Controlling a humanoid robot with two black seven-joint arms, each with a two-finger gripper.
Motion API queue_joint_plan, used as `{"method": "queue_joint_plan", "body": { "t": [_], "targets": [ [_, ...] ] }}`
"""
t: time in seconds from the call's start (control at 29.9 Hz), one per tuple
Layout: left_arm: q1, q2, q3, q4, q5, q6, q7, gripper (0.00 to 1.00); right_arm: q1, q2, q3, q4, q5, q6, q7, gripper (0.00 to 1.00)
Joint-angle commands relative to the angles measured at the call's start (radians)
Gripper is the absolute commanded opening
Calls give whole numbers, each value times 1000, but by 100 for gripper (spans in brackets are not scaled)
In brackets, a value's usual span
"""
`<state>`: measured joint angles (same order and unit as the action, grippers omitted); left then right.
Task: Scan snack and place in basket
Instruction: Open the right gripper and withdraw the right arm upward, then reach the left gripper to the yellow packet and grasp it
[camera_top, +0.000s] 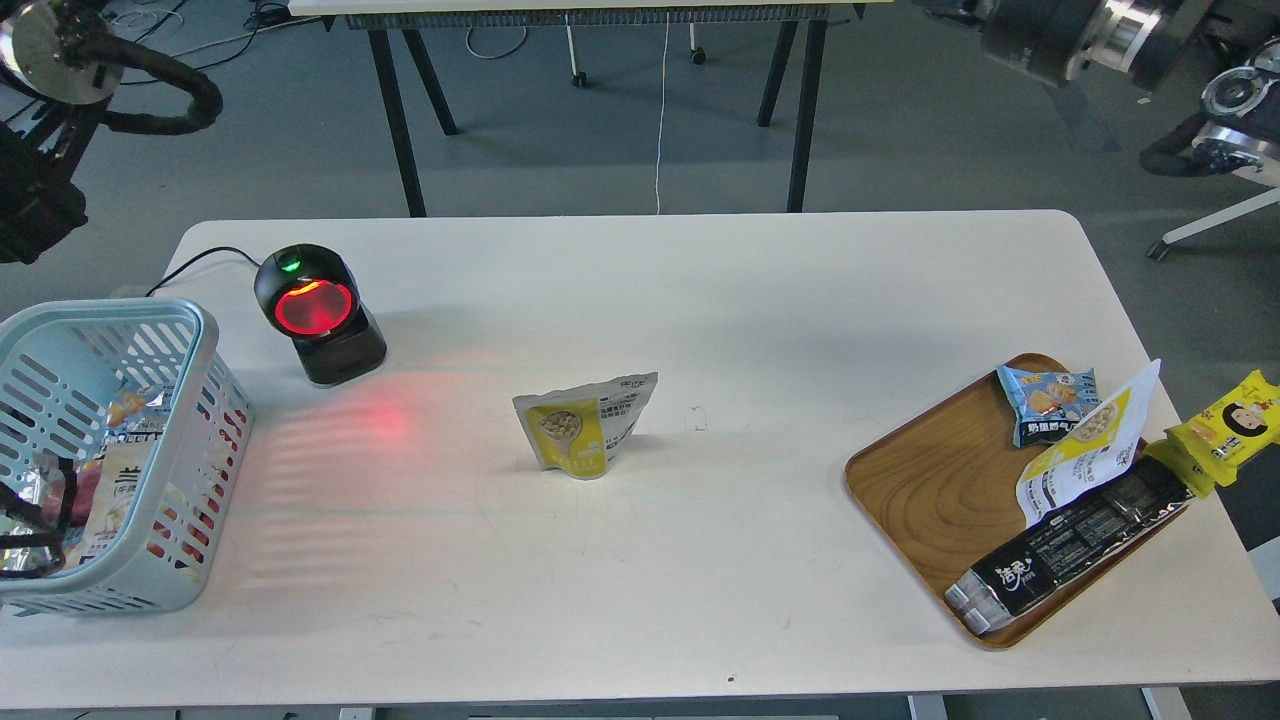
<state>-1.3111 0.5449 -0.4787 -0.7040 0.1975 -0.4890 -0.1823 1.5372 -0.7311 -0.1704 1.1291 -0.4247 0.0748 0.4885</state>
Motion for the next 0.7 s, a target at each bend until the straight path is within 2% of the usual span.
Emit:
{"method": "queue_joint_plan", "body": {
  "t": [0.0, 0.13, 0.3, 0.43, 0.57, 0.67],
  "targets": [
    [-4, 56, 0, -187, 196, 0, -3, 94, -86, -4, 80, -69, 183, 39, 0, 99],
    [6, 96, 0, -377, 474, 0, -6, 85, -208, 10, 178, -153, 435, 109, 0, 99],
    [18, 135, 20, -601, 827, 0, -9, 85, -386, 42, 339, -235, 679, 174, 0, 99],
    [18, 126, 54, -721, 1025, 0, -9, 85, -521, 82, 484, -270, 788, 214, 0, 99],
    [33, 104, 152, -811, 1308, 0, -9, 85, -661, 165, 623, -304, 811, 267, 0, 99],
    [103, 101, 202, -865, 1509, 0, -9, 85, -721, 216, 676, -310, 811, 267, 0, 99]
  ]
}}
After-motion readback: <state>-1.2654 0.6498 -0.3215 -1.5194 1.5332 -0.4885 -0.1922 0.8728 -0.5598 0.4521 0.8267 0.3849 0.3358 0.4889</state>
